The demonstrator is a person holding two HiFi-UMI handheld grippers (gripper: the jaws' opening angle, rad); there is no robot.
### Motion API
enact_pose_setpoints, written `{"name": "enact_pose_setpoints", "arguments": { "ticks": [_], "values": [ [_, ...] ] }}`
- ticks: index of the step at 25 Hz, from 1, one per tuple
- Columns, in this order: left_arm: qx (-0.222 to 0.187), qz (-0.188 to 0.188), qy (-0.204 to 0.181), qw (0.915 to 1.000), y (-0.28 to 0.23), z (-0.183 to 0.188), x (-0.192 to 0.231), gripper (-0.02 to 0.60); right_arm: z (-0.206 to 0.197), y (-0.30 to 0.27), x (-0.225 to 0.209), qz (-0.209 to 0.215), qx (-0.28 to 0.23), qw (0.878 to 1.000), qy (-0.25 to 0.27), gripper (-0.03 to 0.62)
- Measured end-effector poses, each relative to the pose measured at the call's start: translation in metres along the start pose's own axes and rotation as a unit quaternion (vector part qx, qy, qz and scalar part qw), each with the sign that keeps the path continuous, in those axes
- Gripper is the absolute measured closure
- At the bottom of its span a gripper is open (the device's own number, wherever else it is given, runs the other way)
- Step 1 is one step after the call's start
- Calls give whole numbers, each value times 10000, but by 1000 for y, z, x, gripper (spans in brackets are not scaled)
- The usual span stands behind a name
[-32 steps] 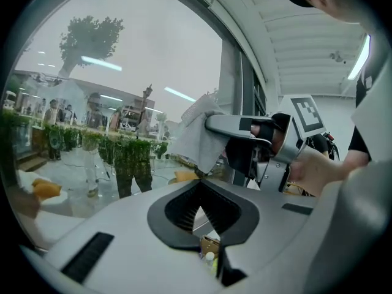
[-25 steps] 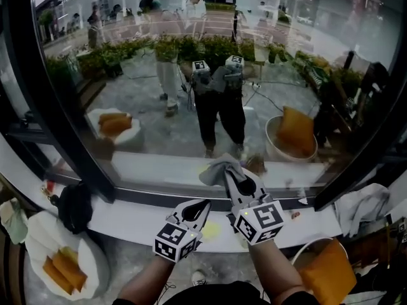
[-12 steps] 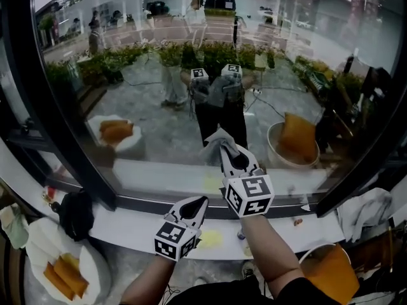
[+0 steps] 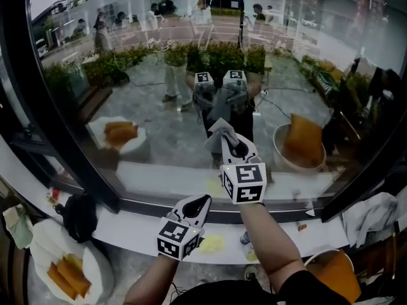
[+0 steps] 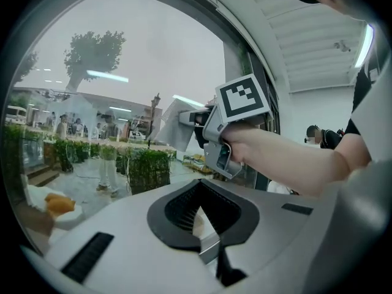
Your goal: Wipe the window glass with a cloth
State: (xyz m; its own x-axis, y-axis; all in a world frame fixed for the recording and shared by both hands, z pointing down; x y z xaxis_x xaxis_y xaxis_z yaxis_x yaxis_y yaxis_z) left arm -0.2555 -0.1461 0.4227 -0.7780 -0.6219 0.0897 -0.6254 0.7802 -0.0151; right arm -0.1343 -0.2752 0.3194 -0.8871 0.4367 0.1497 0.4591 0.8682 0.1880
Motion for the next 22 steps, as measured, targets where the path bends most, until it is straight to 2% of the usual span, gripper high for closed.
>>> {"name": "enact_pose_setpoints", "arguments": {
  "ticks": [4, 9, 22],
  "values": [
    [-11, -11, -164, 9999, -6, -8, 6, 574, 2, -12, 0, -59, -17, 9997, 236, 553],
    [35, -15, -141, 9999, -12, -10, 4, 574, 5, -20, 6, -124, 49, 9979, 640, 553],
    [75, -64, -160, 9998, -21, -10, -1, 574, 1, -26, -15, -523, 245, 9931, 1023, 553]
  ]
}}
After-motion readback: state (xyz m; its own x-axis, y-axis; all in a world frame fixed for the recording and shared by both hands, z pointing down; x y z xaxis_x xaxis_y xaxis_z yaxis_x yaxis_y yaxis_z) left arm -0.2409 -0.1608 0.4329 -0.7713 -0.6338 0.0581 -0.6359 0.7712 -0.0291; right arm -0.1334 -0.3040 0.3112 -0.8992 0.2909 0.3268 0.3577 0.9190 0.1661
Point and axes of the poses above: the fingertips, and each gripper's own axes: y backward along the fingers, x to its left, z out of its top, the point moved 8 cm from there along y, backward along the fingers, and after that the axes turned 7 degrees about -x, right-handed, at the moved point
